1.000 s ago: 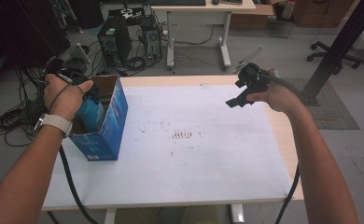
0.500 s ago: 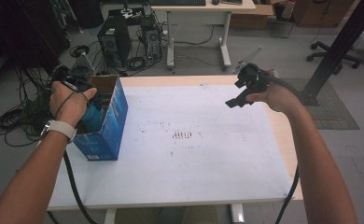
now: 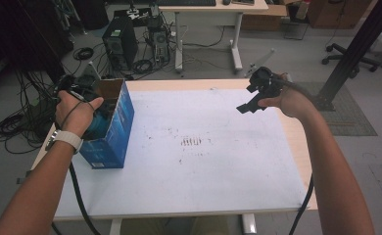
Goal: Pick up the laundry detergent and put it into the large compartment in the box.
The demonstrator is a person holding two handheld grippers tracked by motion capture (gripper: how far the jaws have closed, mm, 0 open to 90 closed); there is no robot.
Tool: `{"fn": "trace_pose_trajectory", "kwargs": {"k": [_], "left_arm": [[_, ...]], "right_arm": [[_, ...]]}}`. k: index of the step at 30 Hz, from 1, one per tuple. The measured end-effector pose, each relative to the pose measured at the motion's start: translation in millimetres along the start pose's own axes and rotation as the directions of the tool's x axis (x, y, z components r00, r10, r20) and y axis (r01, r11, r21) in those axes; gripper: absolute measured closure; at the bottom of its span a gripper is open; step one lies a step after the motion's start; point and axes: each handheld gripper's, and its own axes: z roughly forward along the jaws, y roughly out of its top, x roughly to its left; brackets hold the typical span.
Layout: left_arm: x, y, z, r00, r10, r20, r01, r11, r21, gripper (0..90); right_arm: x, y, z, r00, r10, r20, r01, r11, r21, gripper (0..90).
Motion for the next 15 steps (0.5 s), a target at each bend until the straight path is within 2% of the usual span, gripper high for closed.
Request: {"fn": "trace_pose_trajectory", "kwargs": {"k": [7, 15], "left_arm": [[-0.5, -1.3, 8.0, 1.0000, 0.006, -0.003, -0.006, 1.0000, 0.002, 37.4], [-0.6, -0.6, 8.9, 0.9999, 0.011, -0.002, -0.011, 0.9999, 0.005, 37.3]], "right_arm": [[-1.1, -2.5, 1.9, 1.0000, 0.006, -0.002, -0.006, 1.000, 0.003, 9.5], [-1.1, -2.6, 2.6, 1.0000, 0.005, -0.004, -0.005, 1.000, 0.002, 9.5]]}}
